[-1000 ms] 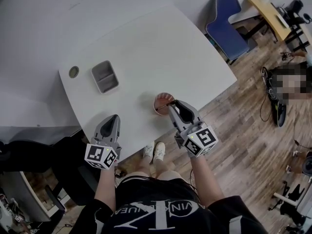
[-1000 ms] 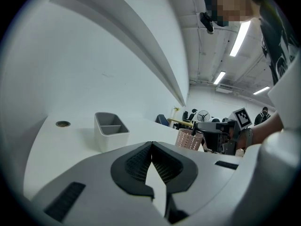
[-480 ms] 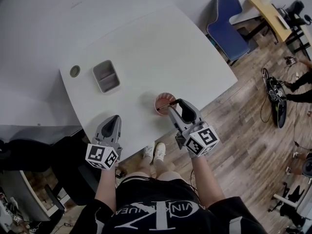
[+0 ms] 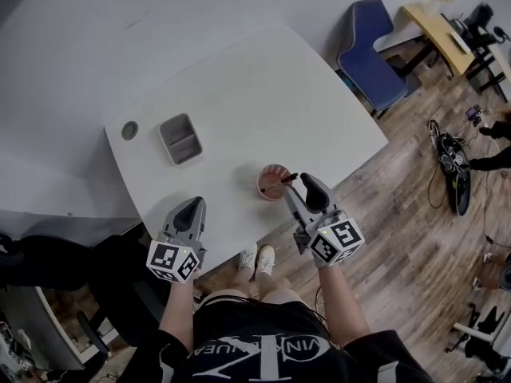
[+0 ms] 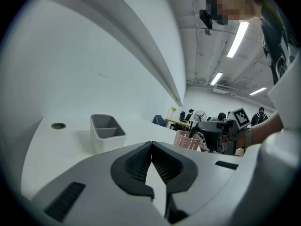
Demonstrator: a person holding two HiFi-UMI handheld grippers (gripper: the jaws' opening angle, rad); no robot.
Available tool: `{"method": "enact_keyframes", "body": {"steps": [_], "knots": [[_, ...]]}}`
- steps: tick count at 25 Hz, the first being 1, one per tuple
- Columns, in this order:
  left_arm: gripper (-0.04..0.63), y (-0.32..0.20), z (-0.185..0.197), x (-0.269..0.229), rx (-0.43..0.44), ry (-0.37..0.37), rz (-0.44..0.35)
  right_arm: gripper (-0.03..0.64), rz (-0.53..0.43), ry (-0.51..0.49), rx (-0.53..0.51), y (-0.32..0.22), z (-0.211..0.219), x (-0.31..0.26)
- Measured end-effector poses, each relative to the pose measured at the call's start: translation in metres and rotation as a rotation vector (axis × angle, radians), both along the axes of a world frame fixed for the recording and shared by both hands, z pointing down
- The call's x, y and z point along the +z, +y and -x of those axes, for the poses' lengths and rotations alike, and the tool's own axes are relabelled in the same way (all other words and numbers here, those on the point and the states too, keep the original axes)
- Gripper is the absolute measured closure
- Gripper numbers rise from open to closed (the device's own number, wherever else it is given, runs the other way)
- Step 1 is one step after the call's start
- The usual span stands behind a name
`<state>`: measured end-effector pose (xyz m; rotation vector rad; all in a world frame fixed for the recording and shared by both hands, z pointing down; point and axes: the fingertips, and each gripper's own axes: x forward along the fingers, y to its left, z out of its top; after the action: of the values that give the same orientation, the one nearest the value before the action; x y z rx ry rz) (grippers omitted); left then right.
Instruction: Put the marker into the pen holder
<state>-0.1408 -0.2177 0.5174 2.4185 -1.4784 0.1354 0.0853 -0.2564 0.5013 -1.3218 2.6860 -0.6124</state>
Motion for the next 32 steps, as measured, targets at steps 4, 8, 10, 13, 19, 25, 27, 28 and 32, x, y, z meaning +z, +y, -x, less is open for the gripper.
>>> {"method": "enact_keyframes", "body": {"steps": [4, 8, 10, 13, 19, 25, 27, 28, 32], "knots": [[0.579, -0.005, -0.004, -0.006, 0.015, 0.004, -0.012, 0.414, -0.003, 0.023, 0.034, 0.001, -0.01, -0.004], [0.579, -0.008, -0.005, -0.011, 0.025, 0.004, -0.023, 0.422, -0.019, 0.037, 0.049, 0.004, -0.017, -0.012], [0.58, -0.008, -0.007, -0.014, 0.027, 0.004, -0.029, 0.457, -0.026, 0.037, 0.05, 0.007, -0.019, -0.016], [0.579, -0.01, -0.011, -0.02, 0.031, 0.01, -0.039, 0.523, -0.041, 0.046, 0.051, 0.012, -0.023, -0.021], [0.58, -0.009, -0.016, -0.029, 0.044, 0.011, -0.064, 0.577, -0.063, 0.129, 0.043, 0.02, -0.028, -0.025], [0.58, -0.007, -0.009, -0.039, 0.027, 0.011, -0.079, 0.581, -0.072, 0.148, 0.049, 0.025, -0.034, -0.031], [0.579, -0.007, -0.009, -0.042, 0.022, 0.011, -0.084, 0.583, -0.076, 0.144, 0.052, 0.027, -0.037, -0.034], [0.58, -0.007, -0.009, -0.044, 0.021, 0.009, -0.087, 0.583, -0.079, 0.144, 0.053, 0.028, -0.038, -0.036], [0.58, -0.008, -0.01, -0.051, 0.02, 0.003, -0.102, 0.583, -0.093, 0.144, 0.053, 0.031, -0.04, -0.042]]}}
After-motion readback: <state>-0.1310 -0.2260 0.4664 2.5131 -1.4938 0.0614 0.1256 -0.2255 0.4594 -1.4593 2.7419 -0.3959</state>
